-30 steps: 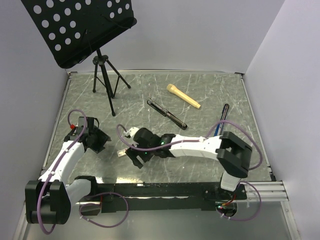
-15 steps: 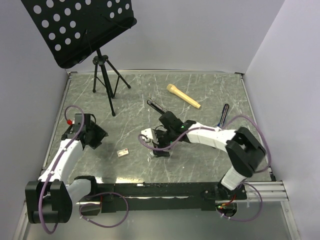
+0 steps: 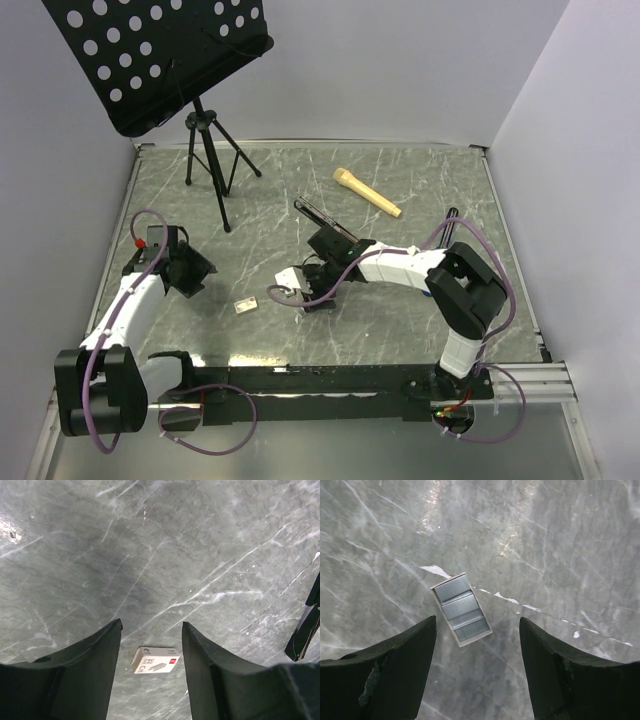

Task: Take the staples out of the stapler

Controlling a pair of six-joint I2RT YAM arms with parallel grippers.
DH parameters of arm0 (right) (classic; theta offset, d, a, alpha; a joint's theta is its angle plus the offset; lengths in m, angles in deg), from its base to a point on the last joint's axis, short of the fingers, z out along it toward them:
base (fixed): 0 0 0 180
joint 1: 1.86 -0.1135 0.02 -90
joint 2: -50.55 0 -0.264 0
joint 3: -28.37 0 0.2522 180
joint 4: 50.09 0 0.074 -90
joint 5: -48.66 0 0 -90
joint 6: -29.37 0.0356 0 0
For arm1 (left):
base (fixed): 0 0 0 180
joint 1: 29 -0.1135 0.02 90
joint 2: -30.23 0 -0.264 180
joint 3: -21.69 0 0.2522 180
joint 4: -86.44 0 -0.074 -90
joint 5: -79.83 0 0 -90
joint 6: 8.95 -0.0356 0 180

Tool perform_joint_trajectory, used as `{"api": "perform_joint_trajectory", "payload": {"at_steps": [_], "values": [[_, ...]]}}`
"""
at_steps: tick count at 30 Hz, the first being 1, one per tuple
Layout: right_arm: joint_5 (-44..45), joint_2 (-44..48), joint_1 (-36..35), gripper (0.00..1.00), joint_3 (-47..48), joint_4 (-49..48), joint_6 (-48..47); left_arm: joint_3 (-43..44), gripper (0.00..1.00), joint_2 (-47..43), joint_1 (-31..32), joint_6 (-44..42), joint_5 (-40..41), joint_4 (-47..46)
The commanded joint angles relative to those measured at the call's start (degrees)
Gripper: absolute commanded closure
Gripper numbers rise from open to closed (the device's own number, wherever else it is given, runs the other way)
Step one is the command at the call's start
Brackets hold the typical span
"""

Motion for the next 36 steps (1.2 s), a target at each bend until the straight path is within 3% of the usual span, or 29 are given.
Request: {"api": "perform_joint_trajectory", "payload": {"at_steps": [1, 26, 36], "values": [[1.4, -0.8, -1.7, 0.27, 0.1, -3.0, -5.4, 1.3, 0.44, 0.6, -0.5, -0.9, -1.2, -1.3], [3.4, -4.1, -5.6, 0.34, 3.3, 1.6, -9.2, 1.9, 0.46, 3.0, -1.2, 0.6, 0.3, 0.0], [2.1, -6.1, -6.3, 0.47, 5.8, 3.9, -9.0, 2.3, 0.46, 3.5, -1.4, 0.5, 1.1, 0.4]]}}
